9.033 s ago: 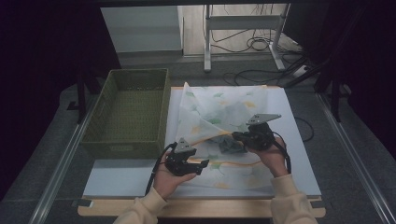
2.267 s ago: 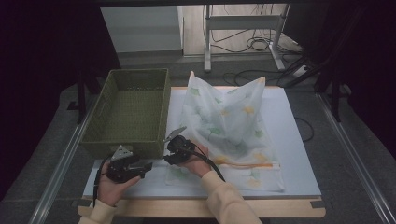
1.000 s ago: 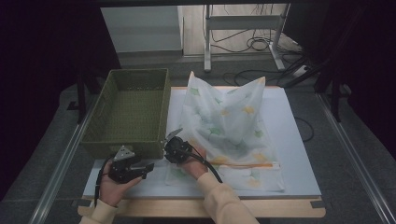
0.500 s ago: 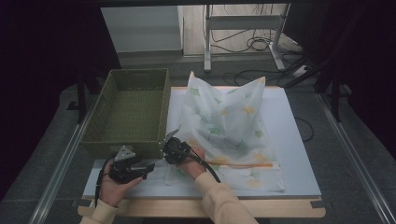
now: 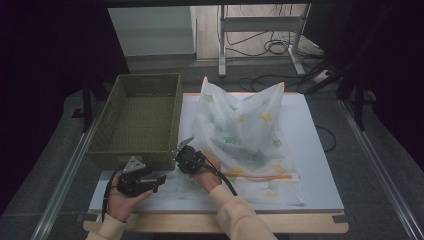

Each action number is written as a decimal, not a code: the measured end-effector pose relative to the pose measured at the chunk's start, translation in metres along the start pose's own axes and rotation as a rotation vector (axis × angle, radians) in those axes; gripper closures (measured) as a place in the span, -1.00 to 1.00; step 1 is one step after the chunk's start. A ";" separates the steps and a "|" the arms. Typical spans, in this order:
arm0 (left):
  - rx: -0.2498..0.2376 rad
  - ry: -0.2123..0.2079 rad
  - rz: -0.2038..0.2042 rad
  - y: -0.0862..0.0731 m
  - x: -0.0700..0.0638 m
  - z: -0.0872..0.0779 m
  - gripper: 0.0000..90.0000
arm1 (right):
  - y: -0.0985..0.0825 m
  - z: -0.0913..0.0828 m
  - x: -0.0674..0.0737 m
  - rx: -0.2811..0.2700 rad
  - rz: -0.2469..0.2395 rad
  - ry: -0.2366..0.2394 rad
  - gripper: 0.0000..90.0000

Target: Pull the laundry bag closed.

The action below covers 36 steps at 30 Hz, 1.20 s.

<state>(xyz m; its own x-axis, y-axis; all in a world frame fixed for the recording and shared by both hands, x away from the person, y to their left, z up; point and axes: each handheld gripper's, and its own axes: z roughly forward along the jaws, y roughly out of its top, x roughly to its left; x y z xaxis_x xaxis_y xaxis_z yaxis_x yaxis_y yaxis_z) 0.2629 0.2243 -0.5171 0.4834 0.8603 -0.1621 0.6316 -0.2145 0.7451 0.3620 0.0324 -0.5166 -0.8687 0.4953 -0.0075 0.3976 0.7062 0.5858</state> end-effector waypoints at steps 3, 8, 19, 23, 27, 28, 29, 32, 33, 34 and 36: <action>0.000 0.000 0.000 0.000 0.000 0.000 -0.26 | 0.000 -0.002 -0.001 -0.007 0.007 -0.001 0.94; 0.000 -0.003 -0.002 0.000 0.000 0.001 -0.27 | -0.001 -0.006 -0.004 -0.022 0.025 0.007 0.96; 0.002 -0.004 0.001 0.000 -0.001 0.001 -0.27 | -0.008 -0.001 -0.006 0.012 0.032 0.000 0.96; 0.003 -0.007 0.001 0.000 -0.002 0.002 -0.27 | -0.011 -0.003 -0.008 0.003 0.027 0.003 0.98; -0.016 -0.014 -0.004 0.001 -0.005 0.002 -0.26 | -0.014 -0.007 -0.009 -0.027 0.023 0.010 0.98; -0.022 -0.020 -0.003 0.002 -0.006 0.002 -0.26 | -0.014 -0.009 -0.010 -0.035 0.017 0.010 0.98; -0.028 -0.024 -0.005 0.004 -0.008 0.002 -0.26 | -0.015 -0.010 -0.010 -0.043 0.018 0.009 0.98; -0.028 -0.048 -0.017 0.008 -0.012 0.006 -0.25 | -0.017 -0.015 -0.011 -0.064 0.010 0.013 0.98; -0.022 -0.061 -0.024 0.009 -0.013 0.008 -0.25 | -0.017 -0.016 -0.011 -0.070 0.011 0.013 0.98; -0.021 -0.076 -0.034 0.011 -0.014 0.011 -0.25 | -0.017 -0.018 -0.011 -0.075 0.005 0.013 0.98; -0.015 -0.104 -0.047 0.014 -0.017 0.015 -0.23 | -0.017 -0.020 -0.010 -0.088 0.004 0.016 0.98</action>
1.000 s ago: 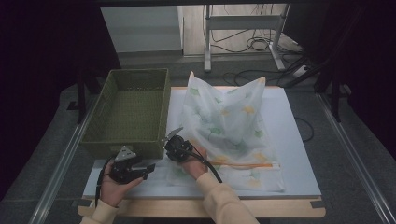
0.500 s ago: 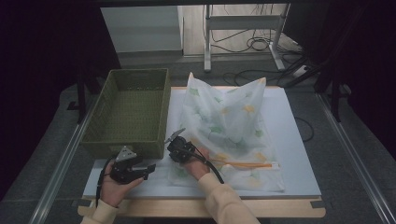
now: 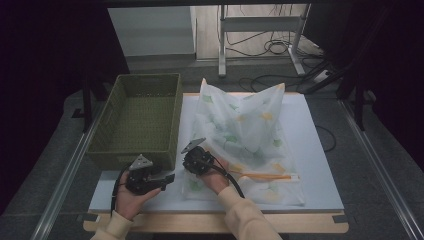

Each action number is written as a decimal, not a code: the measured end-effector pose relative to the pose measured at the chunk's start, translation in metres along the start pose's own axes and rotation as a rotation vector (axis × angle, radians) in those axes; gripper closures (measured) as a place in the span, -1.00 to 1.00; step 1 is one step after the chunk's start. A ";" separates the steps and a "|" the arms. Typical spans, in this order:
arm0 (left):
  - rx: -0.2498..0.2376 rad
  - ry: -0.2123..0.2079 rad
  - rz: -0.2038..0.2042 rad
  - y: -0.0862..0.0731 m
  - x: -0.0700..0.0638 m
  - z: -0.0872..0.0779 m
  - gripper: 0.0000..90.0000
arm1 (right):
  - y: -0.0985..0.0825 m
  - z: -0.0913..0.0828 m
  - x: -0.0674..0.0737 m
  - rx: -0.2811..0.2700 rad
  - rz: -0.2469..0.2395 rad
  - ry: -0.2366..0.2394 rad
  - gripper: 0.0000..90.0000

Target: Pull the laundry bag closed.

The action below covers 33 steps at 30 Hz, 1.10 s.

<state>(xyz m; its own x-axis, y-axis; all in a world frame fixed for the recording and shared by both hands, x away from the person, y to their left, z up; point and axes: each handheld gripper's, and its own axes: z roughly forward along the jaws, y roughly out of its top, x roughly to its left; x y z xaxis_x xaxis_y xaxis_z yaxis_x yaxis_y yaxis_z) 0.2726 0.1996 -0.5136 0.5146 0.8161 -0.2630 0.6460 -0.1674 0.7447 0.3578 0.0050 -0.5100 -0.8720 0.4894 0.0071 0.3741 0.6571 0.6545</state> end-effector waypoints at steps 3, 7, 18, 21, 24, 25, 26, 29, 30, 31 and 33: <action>0.006 -0.027 -0.006 0.005 -0.005 0.007 -0.22 | 0.000 -0.004 0.000 -0.013 -0.007 0.001 0.98; 0.023 -0.049 -0.009 0.007 -0.009 0.015 -0.20 | -0.002 -0.008 0.001 -0.028 -0.015 0.006 0.98; 0.061 -0.111 -0.033 0.008 -0.012 0.031 -0.08 | -0.006 -0.015 0.001 -0.061 -0.036 0.015 0.98; 0.078 -0.124 -0.043 0.008 -0.013 0.037 0.05 | -0.006 -0.016 0.001 -0.066 -0.038 0.016 0.98; 0.084 -0.131 -0.051 0.009 -0.014 0.042 0.15 | -0.008 -0.017 0.001 -0.066 -0.042 0.025 0.98; 0.085 -0.134 -0.059 0.009 -0.013 0.043 0.19 | -0.008 -0.017 0.001 -0.070 -0.048 0.024 0.98; 0.085 -0.135 -0.065 0.009 -0.013 0.045 0.23 | -0.008 -0.018 0.001 -0.073 -0.047 0.027 0.98; 0.082 -0.129 -0.072 0.010 -0.014 0.048 0.39 | -0.009 -0.020 0.001 -0.081 -0.050 0.030 0.98; 0.082 -0.124 -0.070 0.010 -0.015 0.049 0.46 | -0.009 -0.020 0.001 -0.084 -0.053 0.030 0.98; 0.082 -0.116 -0.070 0.010 -0.015 0.050 0.53 | -0.009 -0.020 0.001 -0.083 -0.052 0.029 0.98; 0.076 -0.102 -0.068 0.010 -0.016 0.052 0.65 | -0.010 -0.021 0.001 -0.088 -0.056 0.025 0.98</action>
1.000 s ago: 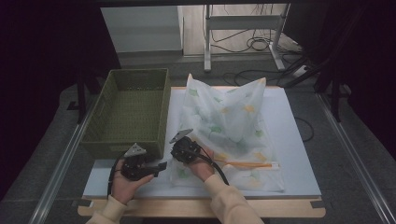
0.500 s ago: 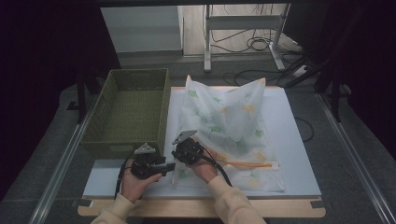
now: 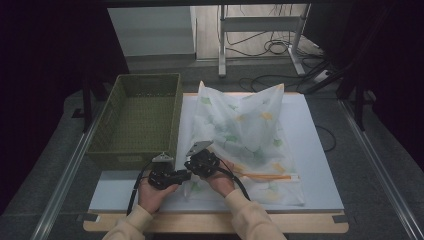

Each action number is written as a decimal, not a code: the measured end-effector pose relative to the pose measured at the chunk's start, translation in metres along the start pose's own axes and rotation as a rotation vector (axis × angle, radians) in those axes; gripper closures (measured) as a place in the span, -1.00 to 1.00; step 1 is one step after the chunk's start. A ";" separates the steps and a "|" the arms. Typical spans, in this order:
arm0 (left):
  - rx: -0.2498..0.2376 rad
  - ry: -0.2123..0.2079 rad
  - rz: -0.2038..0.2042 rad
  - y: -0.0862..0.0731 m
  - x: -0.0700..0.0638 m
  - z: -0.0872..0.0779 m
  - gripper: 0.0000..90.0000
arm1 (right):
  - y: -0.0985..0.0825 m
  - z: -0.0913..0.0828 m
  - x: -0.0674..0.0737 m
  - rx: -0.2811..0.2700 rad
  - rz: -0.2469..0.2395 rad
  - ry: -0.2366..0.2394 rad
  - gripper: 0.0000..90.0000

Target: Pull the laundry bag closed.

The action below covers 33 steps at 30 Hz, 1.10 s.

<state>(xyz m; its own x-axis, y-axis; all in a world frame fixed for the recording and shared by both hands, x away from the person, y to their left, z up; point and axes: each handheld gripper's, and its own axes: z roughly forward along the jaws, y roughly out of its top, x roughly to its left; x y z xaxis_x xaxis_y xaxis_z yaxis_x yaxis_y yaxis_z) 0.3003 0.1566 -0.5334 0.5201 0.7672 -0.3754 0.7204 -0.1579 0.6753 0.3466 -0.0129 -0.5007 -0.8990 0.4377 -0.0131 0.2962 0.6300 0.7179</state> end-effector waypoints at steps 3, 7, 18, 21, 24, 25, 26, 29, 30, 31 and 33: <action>0.006 0.008 0.000 0.000 -0.001 0.001 0.75 | -0.001 0.000 -0.001 -0.008 0.006 0.001 0.98; 0.006 0.017 -0.005 -0.003 -0.003 0.004 0.89 | -0.003 0.000 0.001 -0.011 0.005 -0.008 0.98; 0.004 0.024 -0.029 -0.006 -0.004 0.005 0.94 | -0.011 0.003 0.002 -0.013 0.045 -0.050 0.99; 0.002 0.023 -0.038 -0.007 -0.004 0.005 0.94 | -0.011 0.003 0.003 -0.012 0.056 -0.060 0.99; 0.005 0.027 -0.039 -0.007 -0.003 0.005 0.94 | -0.012 0.004 0.005 -0.013 0.065 -0.073 0.99; 0.007 0.029 -0.041 -0.008 -0.003 0.005 0.94 | -0.012 0.005 0.005 -0.011 0.066 -0.076 0.99; 0.009 0.031 -0.038 -0.008 -0.003 0.006 0.94 | -0.013 0.005 0.006 -0.007 0.066 -0.079 0.99; 0.009 0.034 -0.035 -0.008 -0.003 0.006 0.95 | -0.015 0.006 0.007 -0.012 0.066 -0.085 0.99; 0.010 0.034 -0.034 -0.008 -0.004 0.006 0.95 | -0.015 0.005 0.006 -0.012 0.068 -0.085 0.99; 0.008 0.034 -0.034 -0.008 -0.004 0.006 0.95 | -0.015 0.005 0.006 -0.011 0.070 -0.084 0.99; 0.006 0.034 -0.034 -0.008 -0.005 0.006 0.95 | -0.016 0.005 0.007 -0.017 0.074 -0.090 0.99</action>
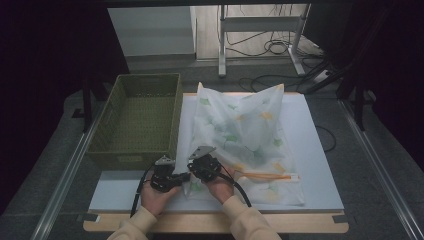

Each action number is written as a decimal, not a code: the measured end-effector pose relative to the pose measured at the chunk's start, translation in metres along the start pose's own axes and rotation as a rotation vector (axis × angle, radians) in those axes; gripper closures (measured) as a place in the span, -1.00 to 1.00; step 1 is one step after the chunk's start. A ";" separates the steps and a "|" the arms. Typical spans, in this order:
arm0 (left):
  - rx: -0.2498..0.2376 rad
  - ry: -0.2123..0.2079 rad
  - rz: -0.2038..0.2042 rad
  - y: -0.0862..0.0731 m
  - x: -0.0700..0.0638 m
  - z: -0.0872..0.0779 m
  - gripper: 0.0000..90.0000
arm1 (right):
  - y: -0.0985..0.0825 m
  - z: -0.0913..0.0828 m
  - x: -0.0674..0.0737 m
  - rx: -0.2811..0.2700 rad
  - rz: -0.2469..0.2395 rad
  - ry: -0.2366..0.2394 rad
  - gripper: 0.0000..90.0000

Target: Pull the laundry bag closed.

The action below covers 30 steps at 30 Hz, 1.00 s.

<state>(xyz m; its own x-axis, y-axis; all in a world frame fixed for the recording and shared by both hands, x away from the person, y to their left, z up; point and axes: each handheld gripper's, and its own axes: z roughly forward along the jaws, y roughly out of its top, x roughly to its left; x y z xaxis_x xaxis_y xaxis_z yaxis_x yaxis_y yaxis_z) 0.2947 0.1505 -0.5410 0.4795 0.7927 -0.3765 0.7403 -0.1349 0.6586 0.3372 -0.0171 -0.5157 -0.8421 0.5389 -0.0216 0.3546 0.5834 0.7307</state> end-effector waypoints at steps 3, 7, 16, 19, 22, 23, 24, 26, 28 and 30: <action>0.000 0.002 0.001 0.000 -0.001 0.000 0.95 | -0.001 0.000 0.001 0.000 -0.002 -0.008 0.99; 0.004 -0.006 -0.001 0.000 -0.001 0.000 0.95 | -0.002 -0.001 0.000 0.005 -0.007 -0.006 0.99; -0.003 0.010 0.001 -0.001 -0.003 0.001 0.96 | -0.006 -0.001 0.001 -0.004 0.002 -0.018 0.99; -0.003 -0.004 -0.013 -0.001 -0.001 0.000 0.95 | -0.005 -0.002 0.002 -0.004 -0.009 -0.020 0.99; -0.005 -0.010 -0.018 -0.002 -0.001 0.000 0.95 | -0.006 -0.003 0.001 -0.015 0.003 -0.012 0.99; -0.005 -0.006 -0.014 -0.002 -0.001 0.000 0.96 | -0.006 -0.003 0.001 -0.019 0.006 -0.011 0.99; -0.004 -0.004 -0.013 -0.002 -0.001 0.001 0.96 | -0.006 -0.004 0.001 -0.024 0.008 -0.010 0.99; -0.006 -0.009 -0.017 -0.002 -0.001 0.000 0.96 | -0.005 -0.005 0.001 -0.027 0.008 -0.007 0.99; -0.012 -0.012 -0.018 -0.002 -0.001 0.000 0.95 | -0.004 -0.006 0.001 -0.028 0.006 -0.008 0.99; -0.022 -0.008 -0.018 -0.002 -0.002 -0.001 0.96 | -0.004 -0.007 0.002 -0.023 -0.006 -0.018 0.99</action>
<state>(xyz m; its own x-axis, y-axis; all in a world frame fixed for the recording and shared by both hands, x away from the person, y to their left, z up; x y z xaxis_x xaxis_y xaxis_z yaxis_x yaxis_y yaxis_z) 0.2920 0.1498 -0.5409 0.4702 0.7898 -0.3939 0.7382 -0.1073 0.6660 0.3315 -0.0226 -0.5134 -0.8365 0.5467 -0.0381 0.3404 0.5727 0.7458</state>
